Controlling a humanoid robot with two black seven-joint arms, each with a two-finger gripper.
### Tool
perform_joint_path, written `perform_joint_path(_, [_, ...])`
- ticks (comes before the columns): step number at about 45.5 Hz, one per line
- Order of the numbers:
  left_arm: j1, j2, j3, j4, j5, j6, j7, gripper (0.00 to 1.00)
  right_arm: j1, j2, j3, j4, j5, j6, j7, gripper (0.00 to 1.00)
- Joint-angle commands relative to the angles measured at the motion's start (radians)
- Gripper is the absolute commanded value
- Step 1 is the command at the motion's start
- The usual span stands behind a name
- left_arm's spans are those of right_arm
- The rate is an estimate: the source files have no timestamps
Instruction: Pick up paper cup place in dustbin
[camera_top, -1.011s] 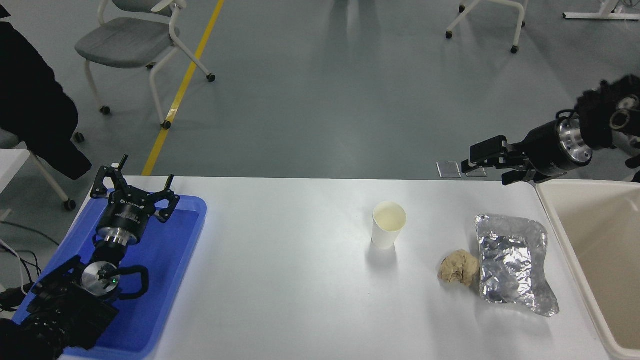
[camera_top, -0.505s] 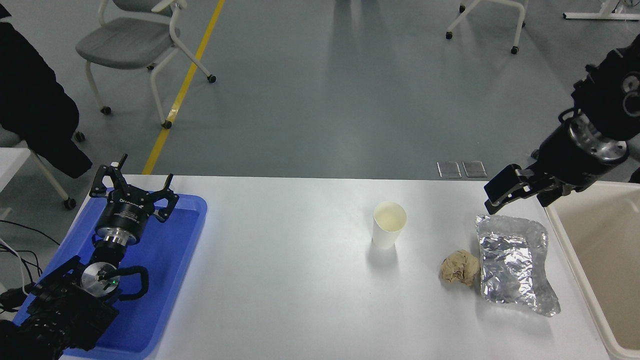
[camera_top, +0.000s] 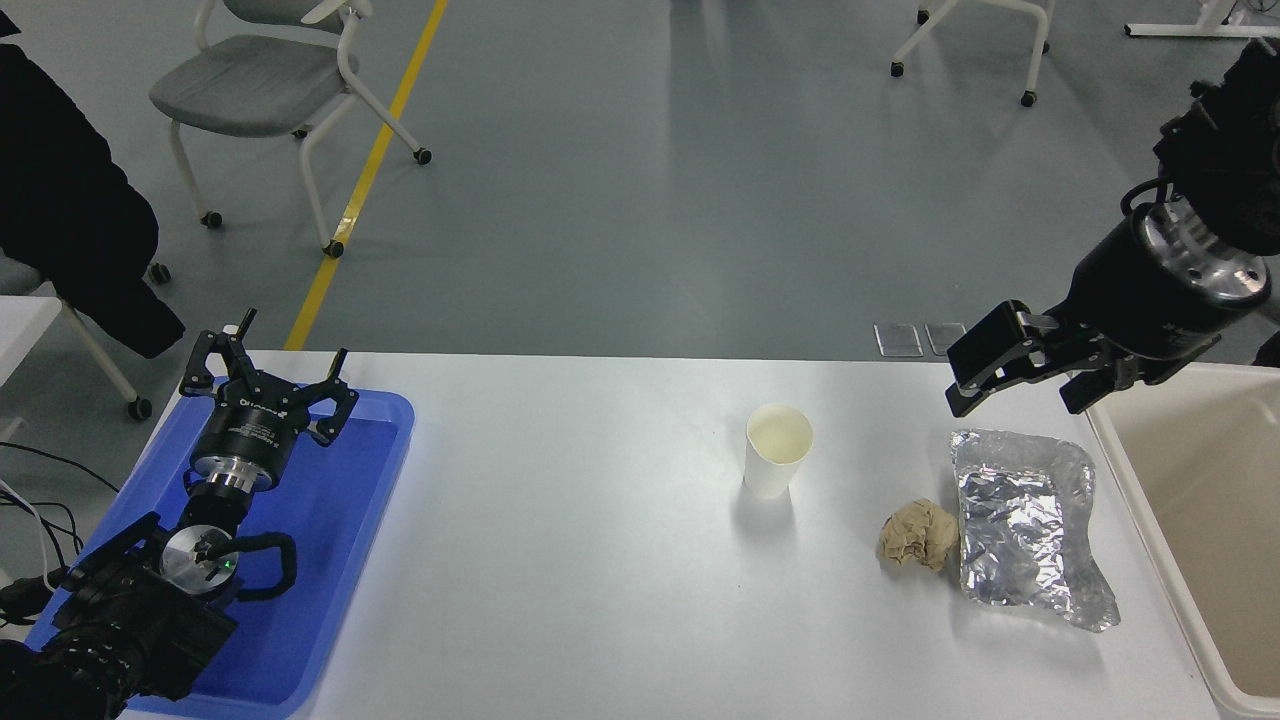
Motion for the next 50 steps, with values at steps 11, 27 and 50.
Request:
perform_joint_path(11, [-0.001, 0.001, 0.0, 0.0, -0.001, 0.0, 0.0, 1.0, -0.182, 0.055, 0.087, -0.113, 0.013, -0.161, 0.0, 1.0])
perform_joint_path(27, [-0.001, -0.005, 0.001, 0.0, -0.001, 0.0, 0.0, 1.0, -0.504, 0.212, 0.254, -0.403, 0.09, -0.338, -0.002, 1.0])
perform_joint_path(50, [-0.001, -0.005, 0.001, 0.003, -0.001, 0.0, 0.0, 1.0, -0.989, 0.265, 0.493, -0.718, -0.071, -0.532, -0.019, 1.0])
